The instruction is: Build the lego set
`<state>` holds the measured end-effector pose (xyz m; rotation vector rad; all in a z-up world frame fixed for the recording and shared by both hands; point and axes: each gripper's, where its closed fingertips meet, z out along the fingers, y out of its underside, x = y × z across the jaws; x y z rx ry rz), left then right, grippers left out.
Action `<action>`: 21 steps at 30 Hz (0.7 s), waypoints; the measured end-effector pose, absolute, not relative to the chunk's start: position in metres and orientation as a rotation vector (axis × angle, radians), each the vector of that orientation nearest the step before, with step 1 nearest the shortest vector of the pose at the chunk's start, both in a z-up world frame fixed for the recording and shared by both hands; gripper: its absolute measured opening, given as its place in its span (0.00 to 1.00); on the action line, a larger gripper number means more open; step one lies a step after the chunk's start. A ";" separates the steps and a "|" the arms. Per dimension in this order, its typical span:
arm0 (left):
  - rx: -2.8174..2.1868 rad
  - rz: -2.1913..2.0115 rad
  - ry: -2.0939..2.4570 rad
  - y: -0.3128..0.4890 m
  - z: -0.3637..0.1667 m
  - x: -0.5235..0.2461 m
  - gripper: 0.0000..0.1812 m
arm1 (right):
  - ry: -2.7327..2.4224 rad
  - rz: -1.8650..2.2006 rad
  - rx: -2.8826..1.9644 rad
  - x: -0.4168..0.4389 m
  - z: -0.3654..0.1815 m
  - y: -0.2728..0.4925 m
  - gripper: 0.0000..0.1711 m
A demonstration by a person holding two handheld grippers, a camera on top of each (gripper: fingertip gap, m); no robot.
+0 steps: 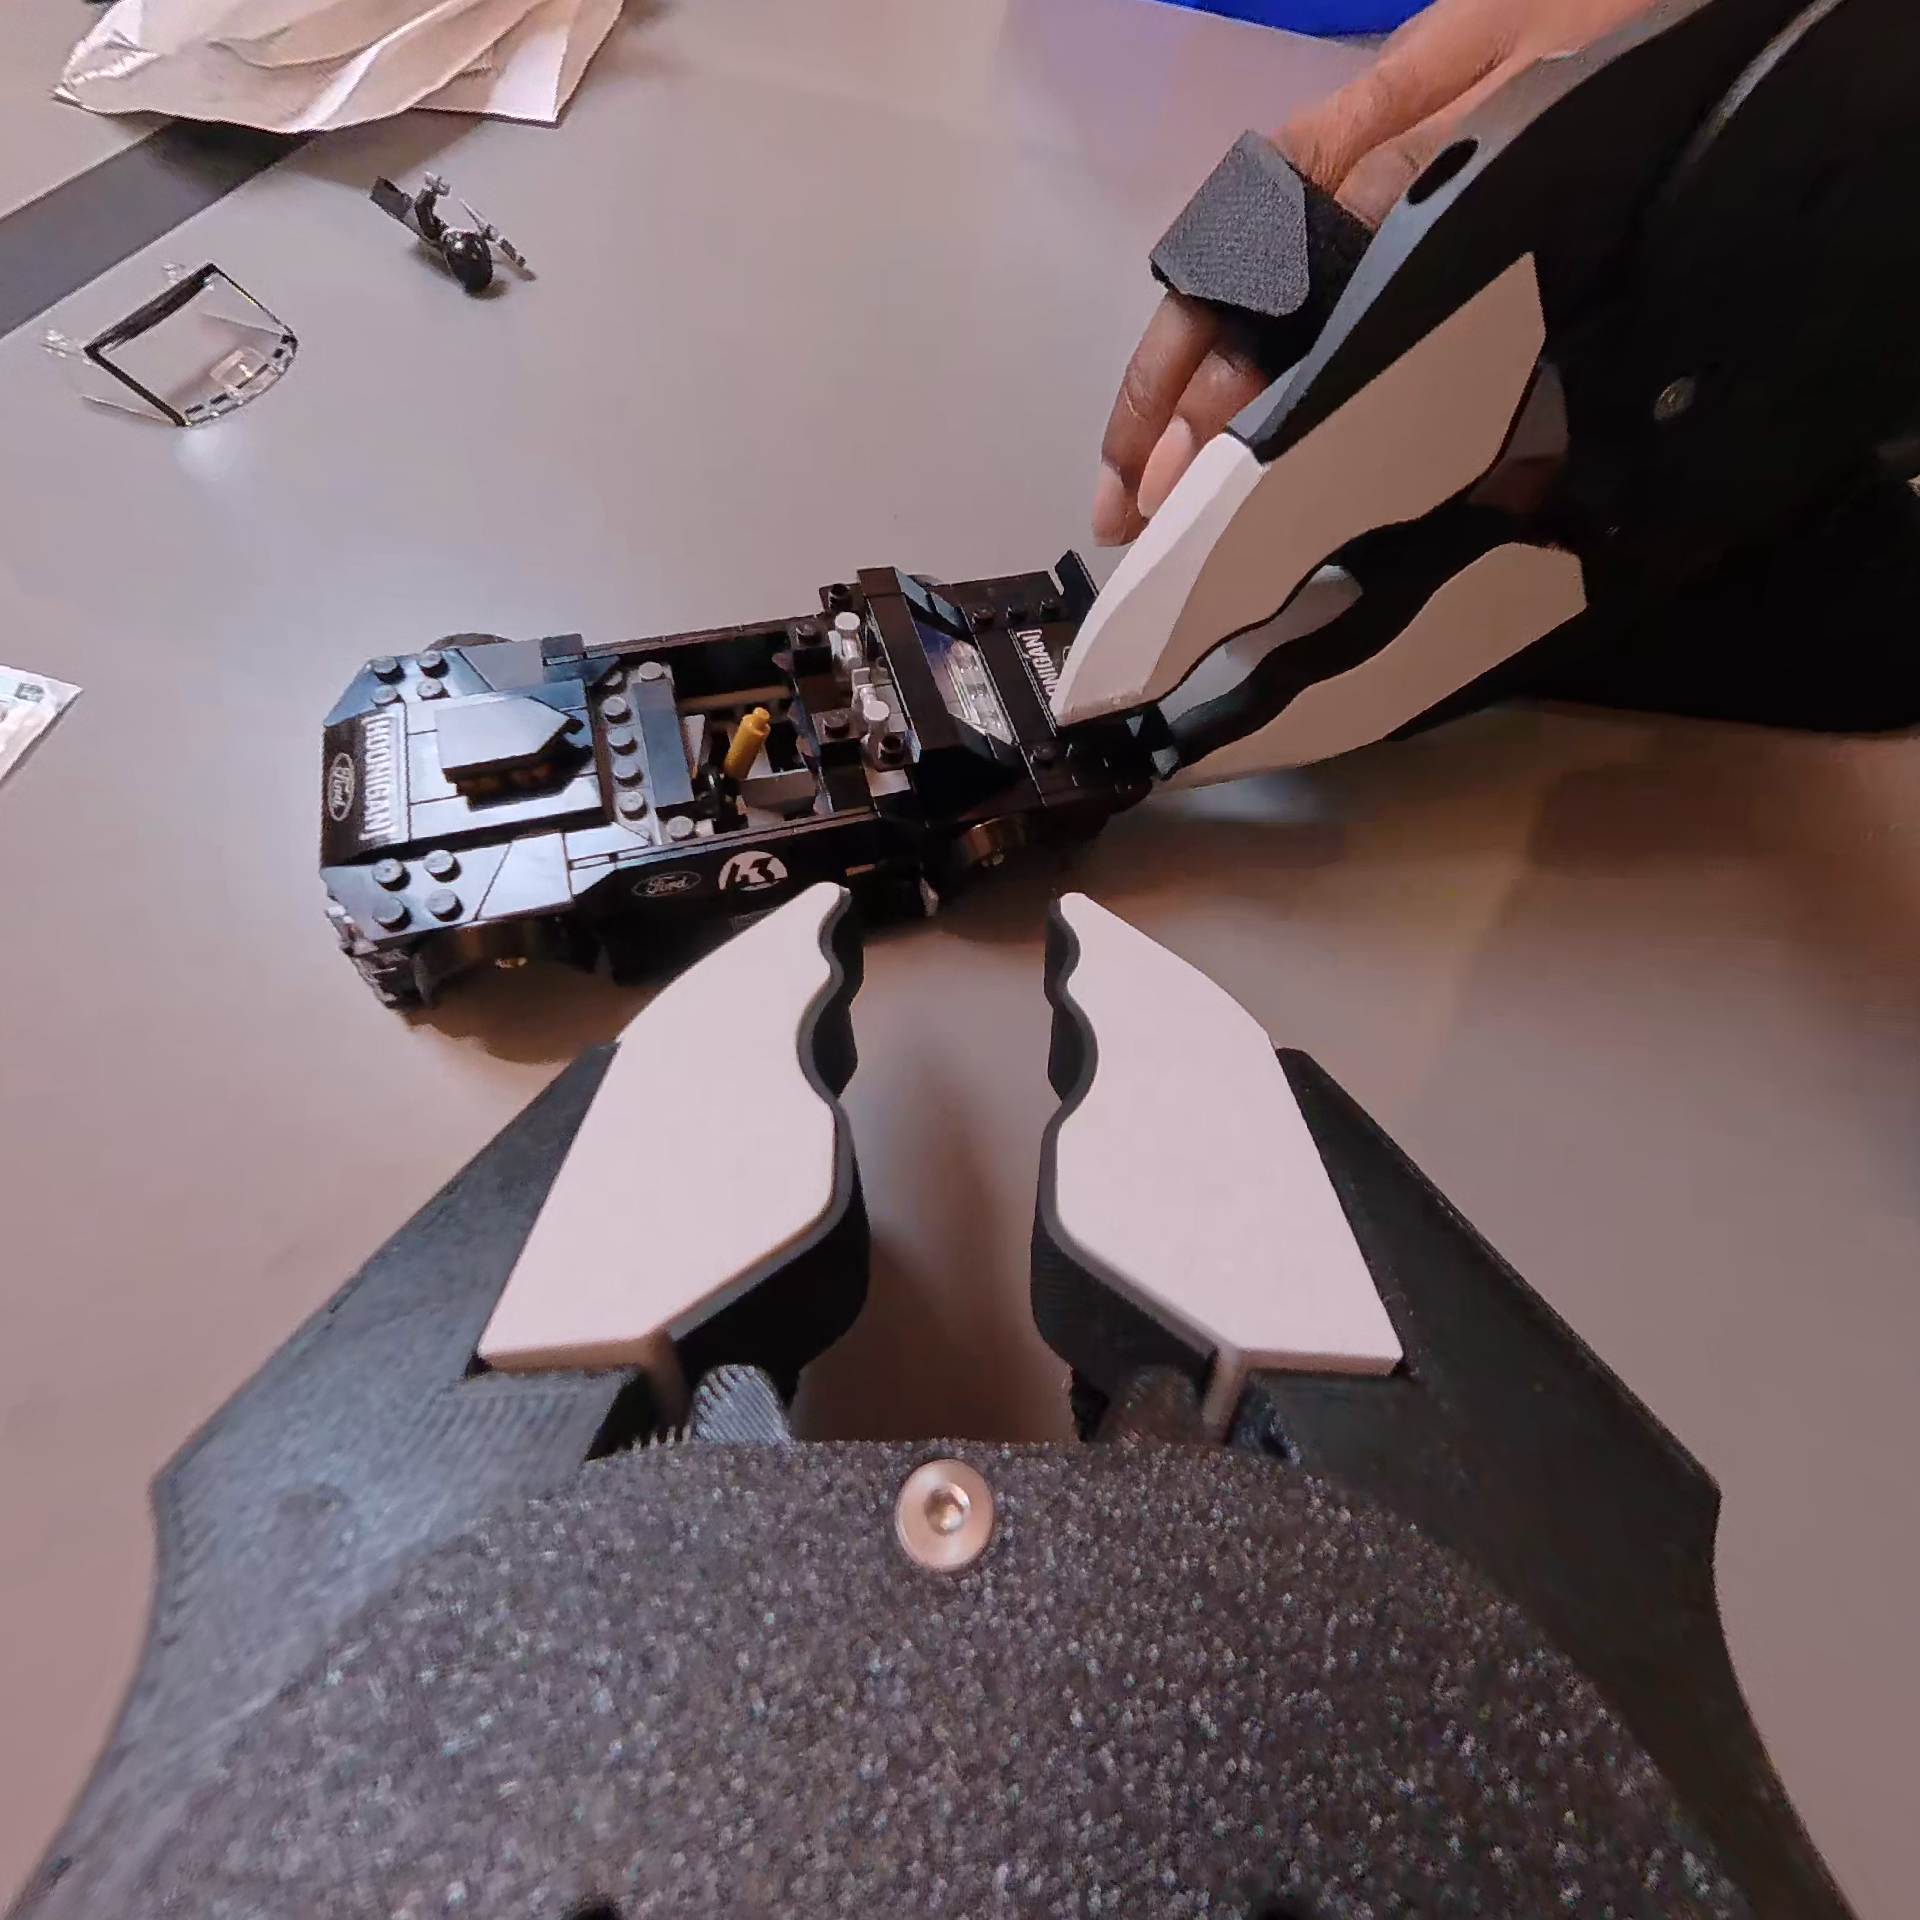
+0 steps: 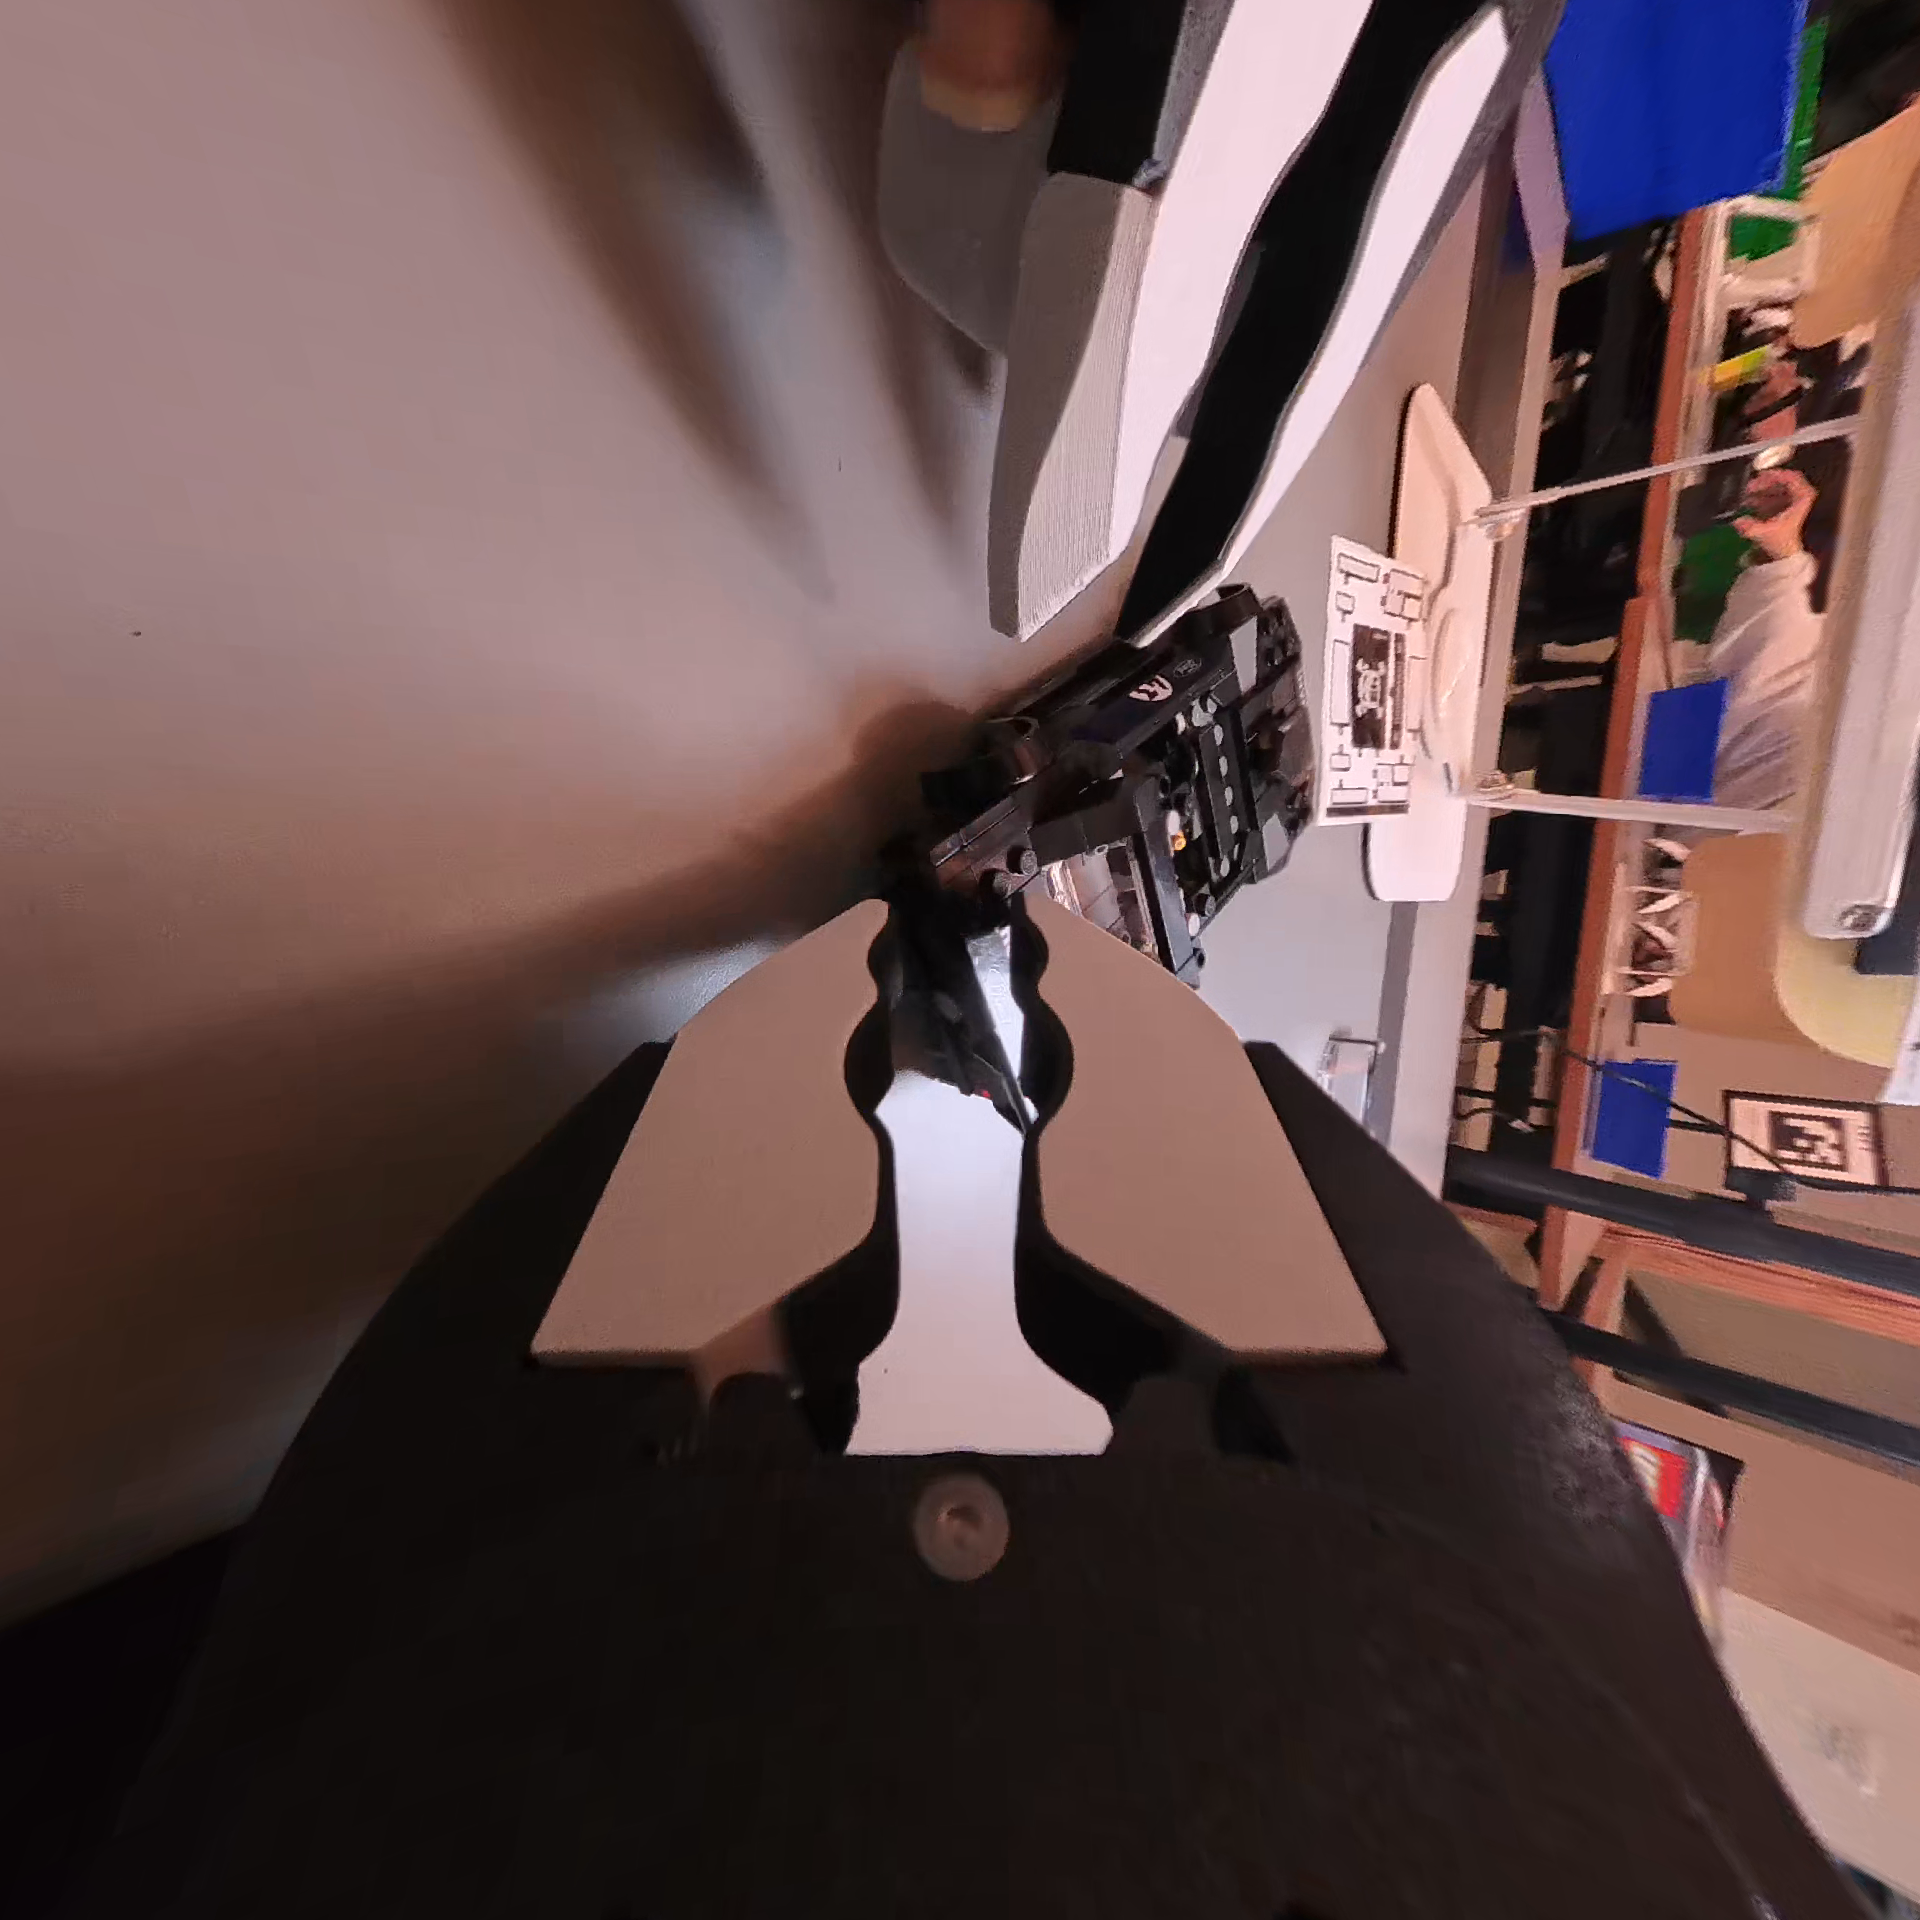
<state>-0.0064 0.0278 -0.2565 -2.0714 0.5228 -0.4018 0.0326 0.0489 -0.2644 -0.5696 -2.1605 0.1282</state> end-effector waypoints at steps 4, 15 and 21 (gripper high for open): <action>-2.073 -0.401 0.534 0.027 -0.257 -0.005 0.19 | -2.126 0.107 -0.548 0.032 -0.264 0.049 0.09; -2.066 -0.395 0.534 0.028 -0.256 -0.004 0.19 | -2.098 0.199 -0.644 0.033 -0.259 0.047 0.10; -2.057 -0.395 0.515 0.029 -0.252 -0.006 0.19 | -1.860 0.811 -1.499 0.018 -0.221 0.057 0.25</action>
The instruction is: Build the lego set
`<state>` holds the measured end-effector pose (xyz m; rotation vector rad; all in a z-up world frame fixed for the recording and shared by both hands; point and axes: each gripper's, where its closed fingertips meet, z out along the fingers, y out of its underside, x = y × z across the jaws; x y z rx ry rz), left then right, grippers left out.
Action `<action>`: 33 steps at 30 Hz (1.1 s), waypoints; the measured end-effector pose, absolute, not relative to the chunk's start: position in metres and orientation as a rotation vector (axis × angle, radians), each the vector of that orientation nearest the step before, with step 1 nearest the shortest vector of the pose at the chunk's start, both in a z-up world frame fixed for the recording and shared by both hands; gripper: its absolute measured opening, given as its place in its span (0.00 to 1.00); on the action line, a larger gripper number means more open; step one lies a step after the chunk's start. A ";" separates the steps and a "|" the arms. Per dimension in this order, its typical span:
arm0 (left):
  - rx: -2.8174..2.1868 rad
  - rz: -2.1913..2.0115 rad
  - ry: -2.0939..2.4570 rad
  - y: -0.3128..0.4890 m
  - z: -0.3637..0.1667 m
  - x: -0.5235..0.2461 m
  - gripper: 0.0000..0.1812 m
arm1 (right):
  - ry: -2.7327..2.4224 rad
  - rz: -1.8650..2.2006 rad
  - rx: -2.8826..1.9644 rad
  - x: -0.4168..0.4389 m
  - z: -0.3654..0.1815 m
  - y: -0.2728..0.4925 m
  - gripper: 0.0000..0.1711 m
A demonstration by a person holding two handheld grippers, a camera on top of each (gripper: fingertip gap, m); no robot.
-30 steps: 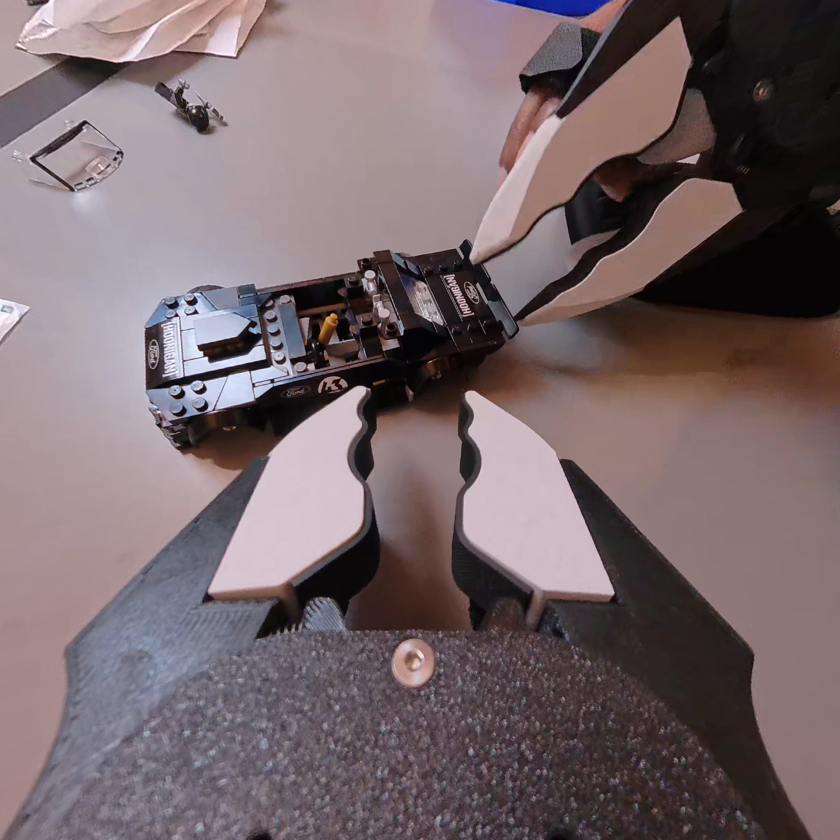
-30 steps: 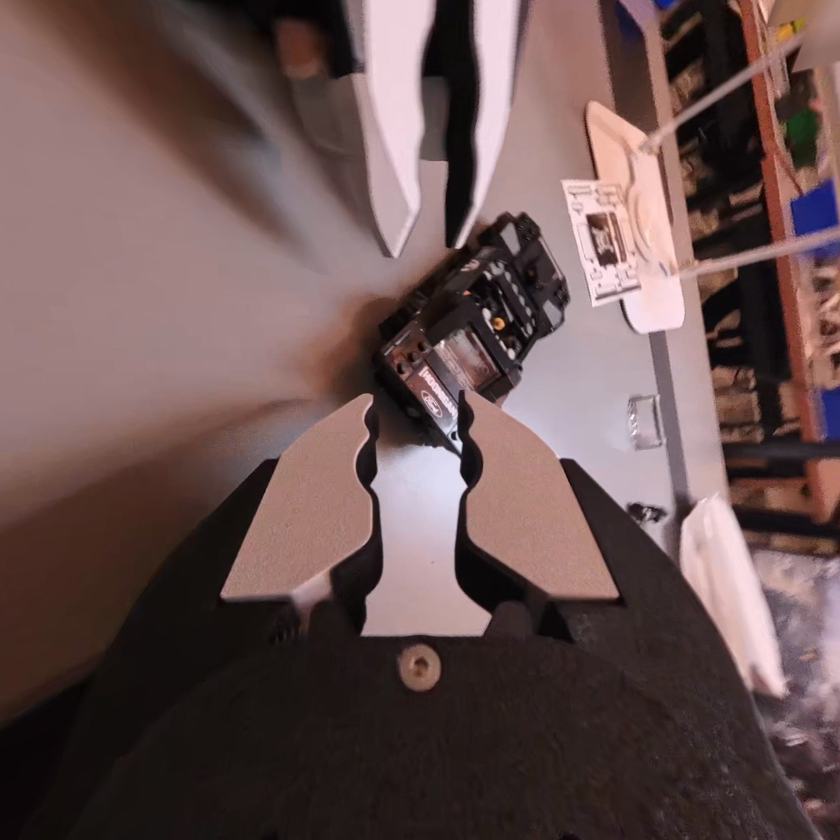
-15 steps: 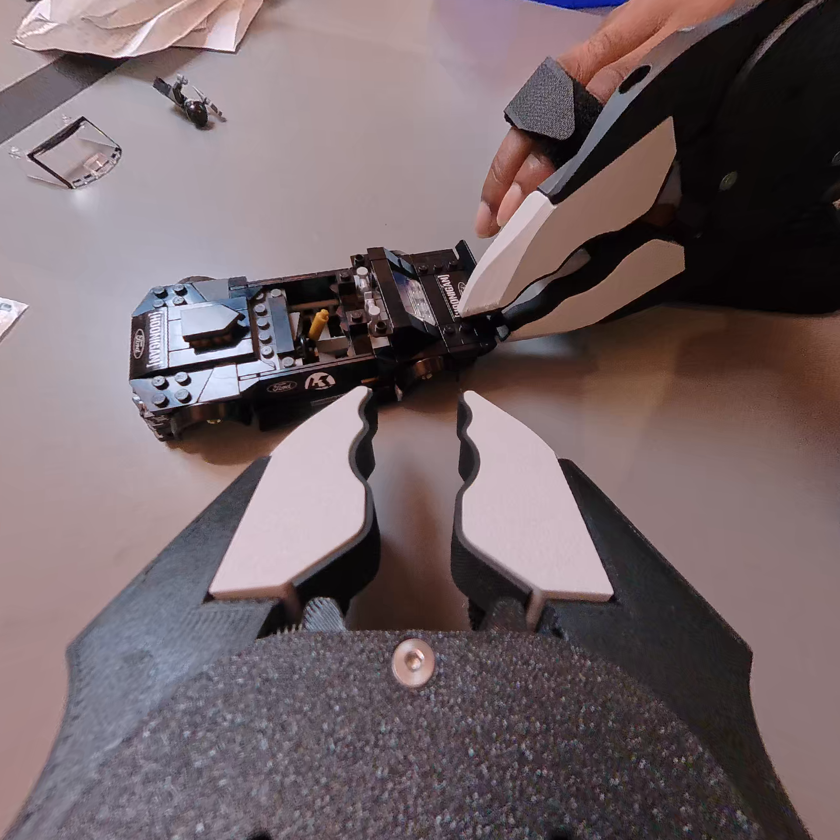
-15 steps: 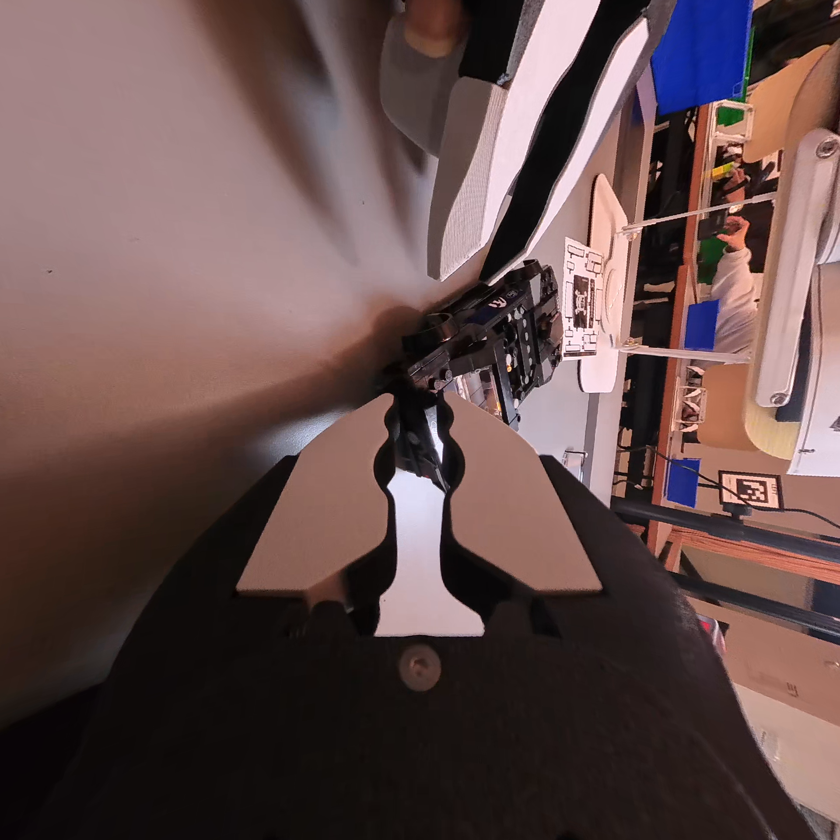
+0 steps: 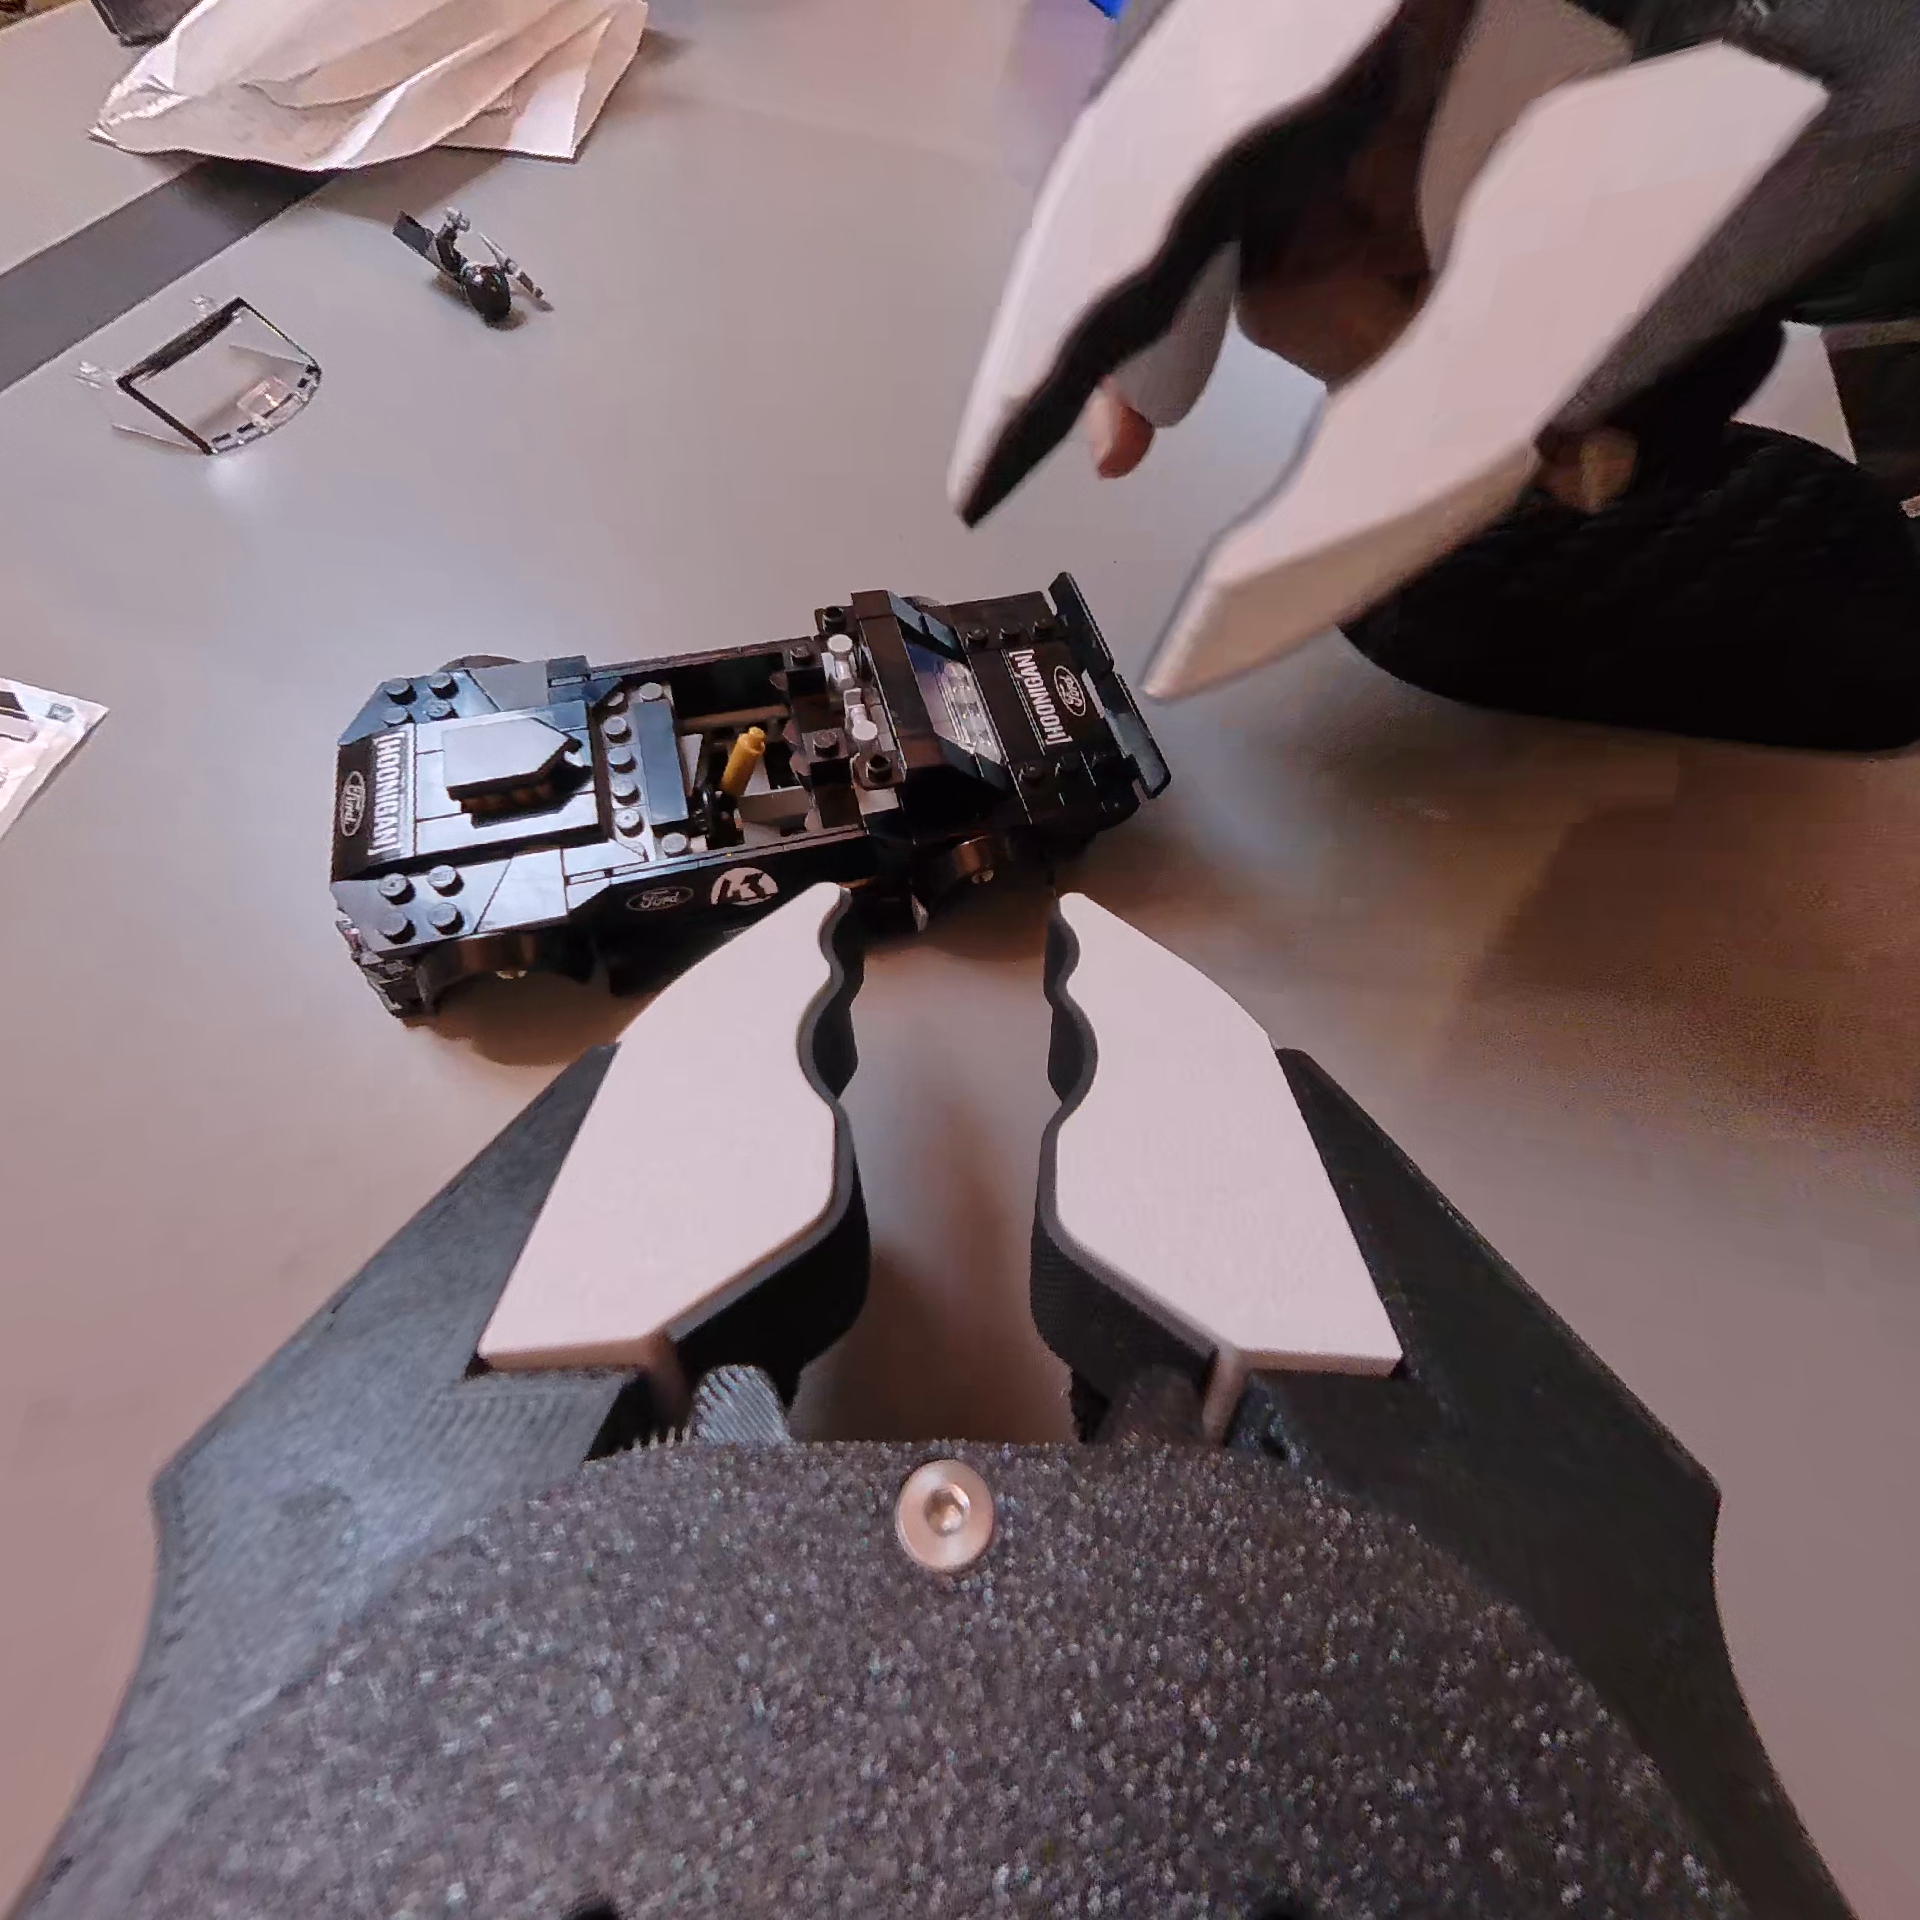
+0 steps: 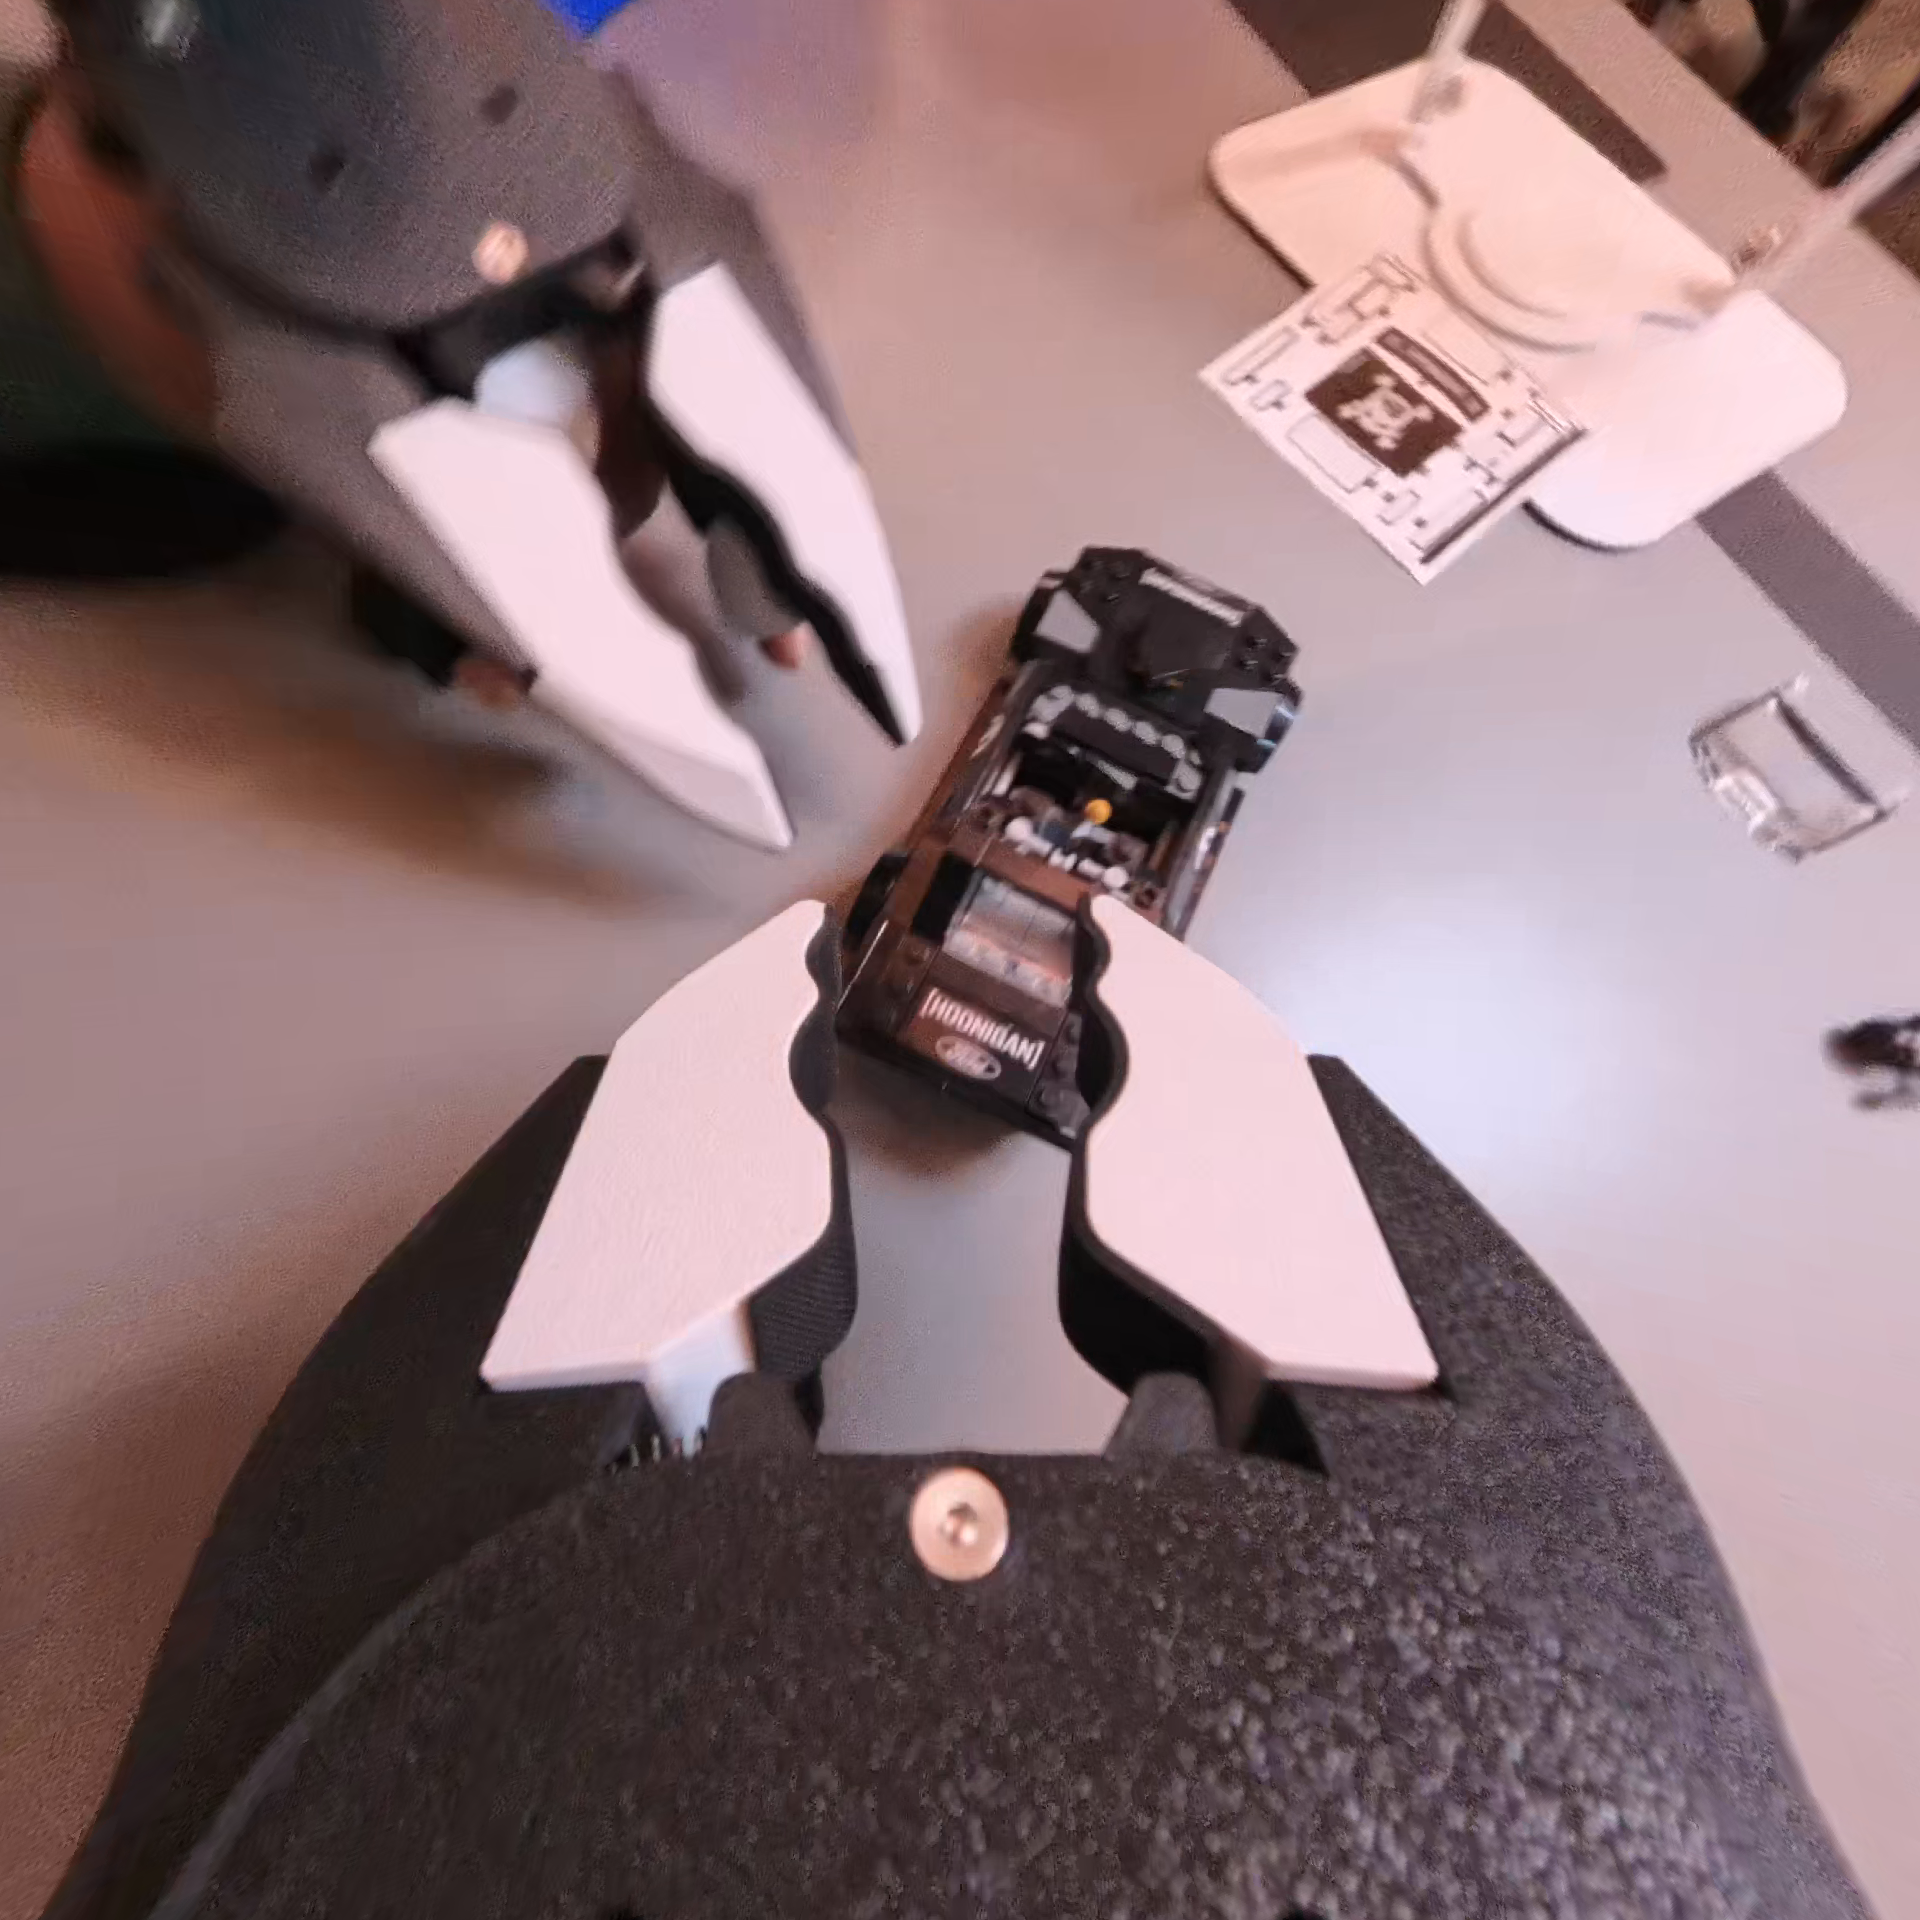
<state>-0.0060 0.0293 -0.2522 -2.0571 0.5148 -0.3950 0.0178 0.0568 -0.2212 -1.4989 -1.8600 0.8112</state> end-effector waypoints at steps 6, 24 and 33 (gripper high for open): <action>-2.042 -0.362 0.506 0.029 -0.246 -0.009 0.19 | -1.733 0.721 -1.754 -0.002 -0.245 0.078 0.26; -2.045 -0.317 0.437 0.029 -0.233 -0.027 0.18 | -2.033 0.798 -1.531 0.014 -0.256 0.088 0.35; -2.082 -0.237 0.385 0.034 -0.243 -0.047 0.19 | -1.712 0.599 -1.688 0.039 -0.248 0.103 0.41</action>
